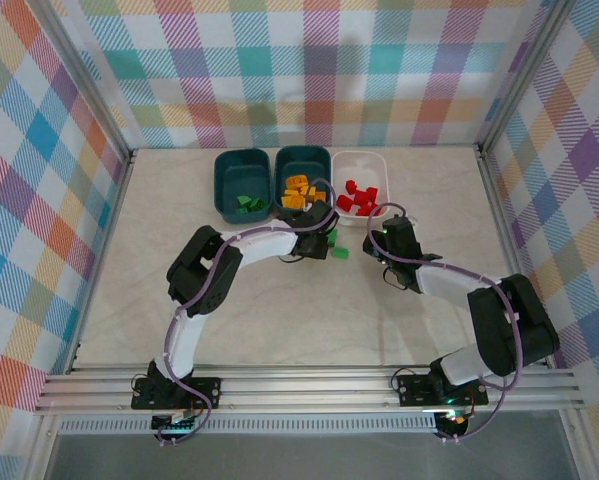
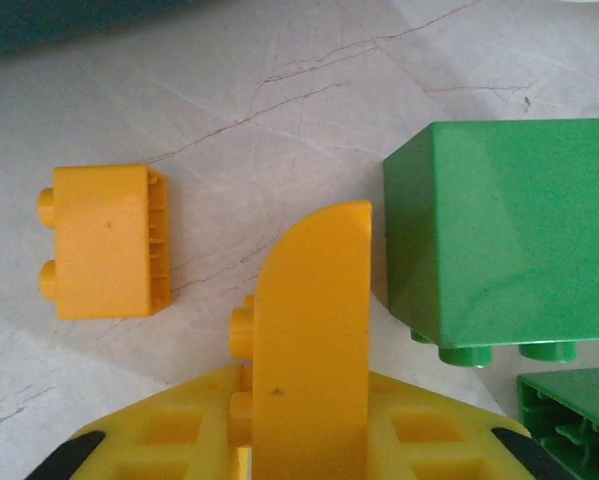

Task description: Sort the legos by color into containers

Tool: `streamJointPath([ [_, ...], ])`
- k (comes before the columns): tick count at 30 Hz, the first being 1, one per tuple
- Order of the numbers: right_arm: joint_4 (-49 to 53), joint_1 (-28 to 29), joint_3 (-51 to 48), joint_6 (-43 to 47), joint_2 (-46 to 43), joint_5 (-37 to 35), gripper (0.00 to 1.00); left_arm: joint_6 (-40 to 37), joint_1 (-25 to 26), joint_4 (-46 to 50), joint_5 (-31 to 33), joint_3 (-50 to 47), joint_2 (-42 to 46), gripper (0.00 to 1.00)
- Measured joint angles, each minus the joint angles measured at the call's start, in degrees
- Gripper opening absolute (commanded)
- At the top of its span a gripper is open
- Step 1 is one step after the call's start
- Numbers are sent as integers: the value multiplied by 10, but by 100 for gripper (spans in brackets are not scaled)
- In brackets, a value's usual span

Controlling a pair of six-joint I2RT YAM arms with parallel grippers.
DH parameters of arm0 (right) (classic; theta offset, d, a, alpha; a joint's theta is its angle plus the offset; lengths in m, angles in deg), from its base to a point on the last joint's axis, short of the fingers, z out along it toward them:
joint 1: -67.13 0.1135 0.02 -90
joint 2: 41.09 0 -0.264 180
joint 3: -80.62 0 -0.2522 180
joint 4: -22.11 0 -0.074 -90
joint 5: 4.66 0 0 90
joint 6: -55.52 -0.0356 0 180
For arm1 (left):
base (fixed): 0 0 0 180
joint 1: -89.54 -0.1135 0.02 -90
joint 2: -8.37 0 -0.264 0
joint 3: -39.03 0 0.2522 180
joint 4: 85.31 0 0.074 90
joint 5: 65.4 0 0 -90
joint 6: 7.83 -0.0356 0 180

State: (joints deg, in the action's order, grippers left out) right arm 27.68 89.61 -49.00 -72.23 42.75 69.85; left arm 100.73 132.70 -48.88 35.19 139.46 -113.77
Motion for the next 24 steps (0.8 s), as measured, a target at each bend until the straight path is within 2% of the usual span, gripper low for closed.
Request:
streamJointPath([
  [7, 0, 0, 0, -6, 4, 6, 63, 0, 4, 2, 4, -16, 16, 17],
  [13, -1, 0, 0, -9, 5, 10, 63, 2, 3, 51, 39, -30, 96, 11],
  [18, -11, 0, -1, -10, 5, 10, 63, 7, -34, 118, 49, 105, 84, 8],
  [24, -15, 0, -3, -10, 4, 10, 63, 17, -113, 181, 19, 332, -50, 11],
])
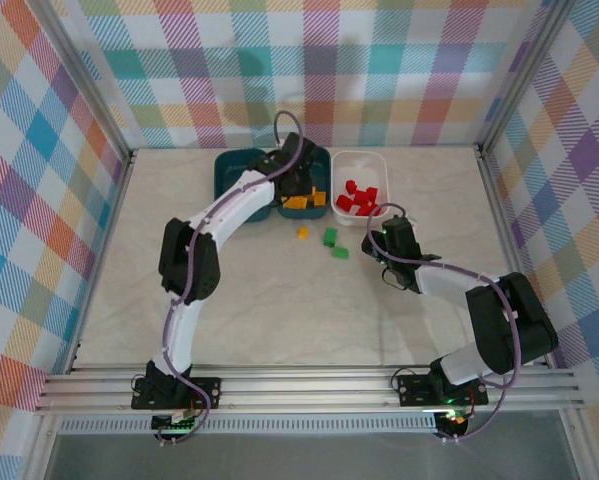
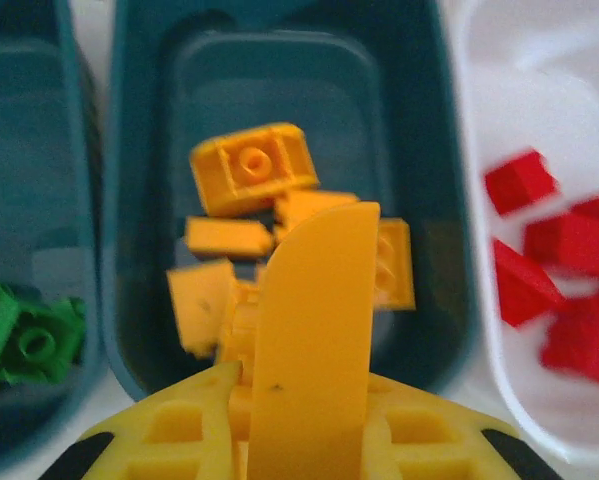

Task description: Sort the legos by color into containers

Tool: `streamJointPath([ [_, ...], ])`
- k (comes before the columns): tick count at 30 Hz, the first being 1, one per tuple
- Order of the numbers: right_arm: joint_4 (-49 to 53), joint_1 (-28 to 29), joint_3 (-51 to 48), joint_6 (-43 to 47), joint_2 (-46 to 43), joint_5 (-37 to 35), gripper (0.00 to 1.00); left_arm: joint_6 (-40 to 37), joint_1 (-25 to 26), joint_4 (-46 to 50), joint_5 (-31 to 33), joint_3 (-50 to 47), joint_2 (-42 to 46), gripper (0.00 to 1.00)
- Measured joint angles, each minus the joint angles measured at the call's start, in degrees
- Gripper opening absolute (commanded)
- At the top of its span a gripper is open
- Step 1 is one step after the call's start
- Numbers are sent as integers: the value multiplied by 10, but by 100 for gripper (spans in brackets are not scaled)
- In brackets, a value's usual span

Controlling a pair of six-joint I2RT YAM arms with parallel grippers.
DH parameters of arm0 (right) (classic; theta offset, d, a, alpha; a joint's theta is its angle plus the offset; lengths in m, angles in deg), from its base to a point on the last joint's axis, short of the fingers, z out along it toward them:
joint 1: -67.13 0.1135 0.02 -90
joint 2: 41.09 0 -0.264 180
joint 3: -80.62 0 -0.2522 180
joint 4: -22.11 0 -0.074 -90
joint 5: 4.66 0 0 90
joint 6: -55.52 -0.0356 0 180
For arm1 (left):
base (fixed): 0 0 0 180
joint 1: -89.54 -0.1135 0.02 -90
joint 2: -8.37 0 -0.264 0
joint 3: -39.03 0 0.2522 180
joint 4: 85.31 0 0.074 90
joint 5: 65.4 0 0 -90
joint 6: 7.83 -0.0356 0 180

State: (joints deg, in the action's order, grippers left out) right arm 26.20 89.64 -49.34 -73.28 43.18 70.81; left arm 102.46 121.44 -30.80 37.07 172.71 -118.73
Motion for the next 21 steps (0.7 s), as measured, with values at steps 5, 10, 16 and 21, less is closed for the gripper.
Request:
streamJointPath([
  [5, -2, 0, -1, 0, 0, 0, 63, 0, -17, 61, -27, 154, -124, 23],
  [10, -3, 0, -1, 0, 0, 0, 63, -6, -16, 83, -56, 167, -151, 60],
  [16, -3, 0, -1, 0, 0, 1, 63, -7, -8, 64, -80, 128, -124, 76],
  [21, -3, 0, -1, 0, 0, 3, 63, -9, 10, 4, -70, -62, 10, 73],
])
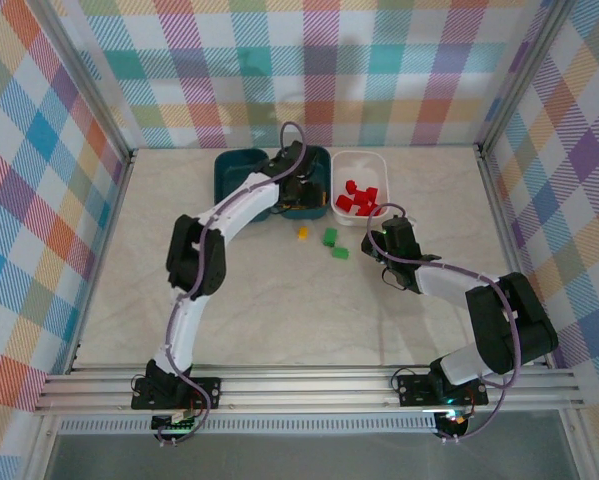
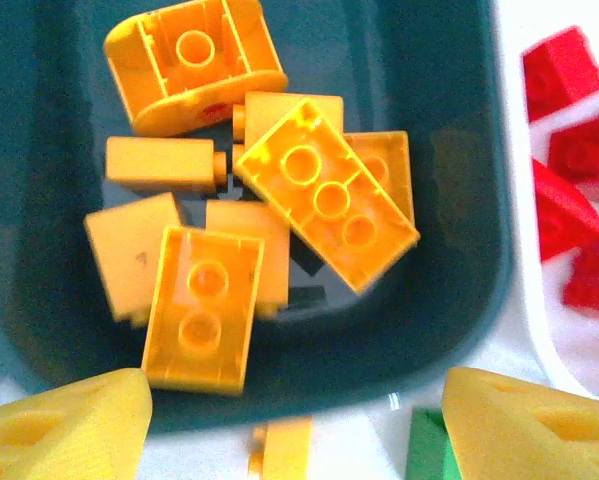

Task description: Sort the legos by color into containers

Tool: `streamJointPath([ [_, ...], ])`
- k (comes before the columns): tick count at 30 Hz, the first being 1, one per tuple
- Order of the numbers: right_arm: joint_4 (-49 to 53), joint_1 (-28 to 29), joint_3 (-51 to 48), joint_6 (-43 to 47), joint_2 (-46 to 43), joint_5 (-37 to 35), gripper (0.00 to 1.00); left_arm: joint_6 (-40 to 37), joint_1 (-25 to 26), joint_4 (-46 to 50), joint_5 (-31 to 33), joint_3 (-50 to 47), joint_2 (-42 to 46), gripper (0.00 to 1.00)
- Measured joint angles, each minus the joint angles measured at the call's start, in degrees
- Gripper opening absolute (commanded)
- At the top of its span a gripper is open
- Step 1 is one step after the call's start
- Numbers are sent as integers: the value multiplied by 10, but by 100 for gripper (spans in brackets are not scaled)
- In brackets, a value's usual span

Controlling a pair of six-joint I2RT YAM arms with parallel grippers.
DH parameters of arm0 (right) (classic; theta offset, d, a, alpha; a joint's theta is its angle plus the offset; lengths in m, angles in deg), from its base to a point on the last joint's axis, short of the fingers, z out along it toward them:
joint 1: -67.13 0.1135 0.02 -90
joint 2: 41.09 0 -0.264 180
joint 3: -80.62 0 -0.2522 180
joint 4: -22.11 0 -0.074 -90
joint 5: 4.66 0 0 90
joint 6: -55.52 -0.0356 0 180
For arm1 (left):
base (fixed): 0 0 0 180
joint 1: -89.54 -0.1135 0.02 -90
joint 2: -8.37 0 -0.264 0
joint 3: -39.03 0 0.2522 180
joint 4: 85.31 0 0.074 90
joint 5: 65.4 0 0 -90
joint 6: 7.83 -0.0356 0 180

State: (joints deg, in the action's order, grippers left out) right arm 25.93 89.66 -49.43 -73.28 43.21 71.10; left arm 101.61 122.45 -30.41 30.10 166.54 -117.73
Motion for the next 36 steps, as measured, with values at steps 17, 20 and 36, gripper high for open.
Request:
streamJointPath([
  [17, -3, 0, 0, -2, 13, 13, 64, -52, 55, -206, 69, -291, 83, 67],
  [20, -3, 0, 0, -2, 13, 12, 64, -55, 55, -209, 93, -276, 57, 65],
  [36, -3, 0, 0, -2, 13, 13, 64, -52, 57, -258, 122, -264, 15, 25],
])
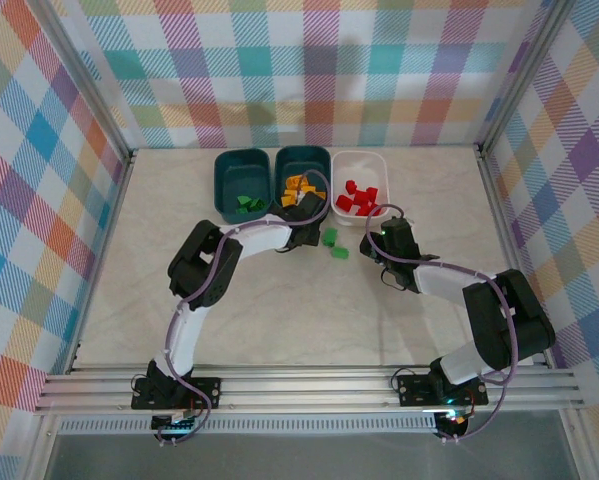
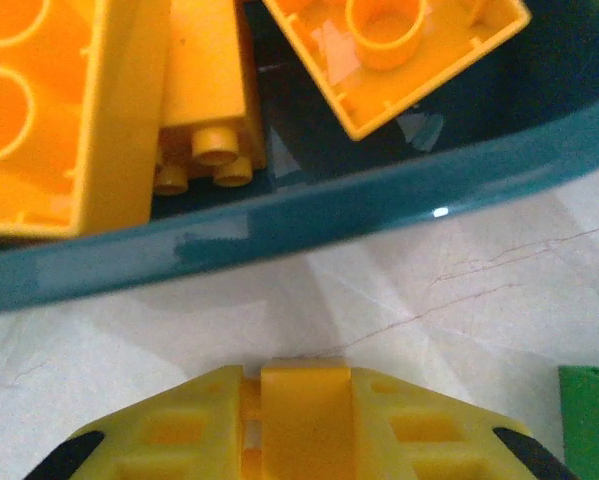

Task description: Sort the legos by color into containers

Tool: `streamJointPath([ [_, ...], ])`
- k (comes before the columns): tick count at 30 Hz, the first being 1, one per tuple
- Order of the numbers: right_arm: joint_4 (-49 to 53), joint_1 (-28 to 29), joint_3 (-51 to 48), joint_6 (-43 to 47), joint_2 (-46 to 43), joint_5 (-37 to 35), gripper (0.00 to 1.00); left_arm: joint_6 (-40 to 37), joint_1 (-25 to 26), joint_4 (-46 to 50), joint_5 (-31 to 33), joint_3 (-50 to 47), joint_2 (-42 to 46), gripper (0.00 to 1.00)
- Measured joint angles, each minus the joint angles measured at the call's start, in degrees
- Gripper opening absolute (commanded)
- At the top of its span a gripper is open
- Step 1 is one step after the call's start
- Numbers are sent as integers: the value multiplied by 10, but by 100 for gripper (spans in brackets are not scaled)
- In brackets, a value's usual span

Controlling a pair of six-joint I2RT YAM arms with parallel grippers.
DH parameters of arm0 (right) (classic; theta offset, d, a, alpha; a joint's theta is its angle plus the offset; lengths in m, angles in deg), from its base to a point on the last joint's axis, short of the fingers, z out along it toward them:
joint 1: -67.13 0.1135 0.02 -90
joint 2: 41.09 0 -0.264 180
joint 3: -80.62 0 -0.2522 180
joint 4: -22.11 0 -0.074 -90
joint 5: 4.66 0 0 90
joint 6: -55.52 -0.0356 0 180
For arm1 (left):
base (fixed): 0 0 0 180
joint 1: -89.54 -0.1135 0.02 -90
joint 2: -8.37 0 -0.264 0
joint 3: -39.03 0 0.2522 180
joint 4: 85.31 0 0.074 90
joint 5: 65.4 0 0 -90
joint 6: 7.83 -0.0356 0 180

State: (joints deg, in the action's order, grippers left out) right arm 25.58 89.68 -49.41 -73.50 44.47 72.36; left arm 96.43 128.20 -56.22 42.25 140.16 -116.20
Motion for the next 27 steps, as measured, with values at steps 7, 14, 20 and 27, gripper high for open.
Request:
streamJointPath([
  [7, 0, 0, 0, 0, 0, 1, 64, 7, 4, 11, -20, -50, 77, 22],
  [14, 0, 0, 0, -6, 0, 2, 64, 18, -24, 63, -41, 115, 68, 19],
  [20, 0, 0, 0, -7, 0, 2, 64, 36, -60, 129, -48, 319, -63, 19],
  [27, 0, 3, 0, -7, 0, 6, 64, 44, -82, 197, -67, 392, -164, 36],
])
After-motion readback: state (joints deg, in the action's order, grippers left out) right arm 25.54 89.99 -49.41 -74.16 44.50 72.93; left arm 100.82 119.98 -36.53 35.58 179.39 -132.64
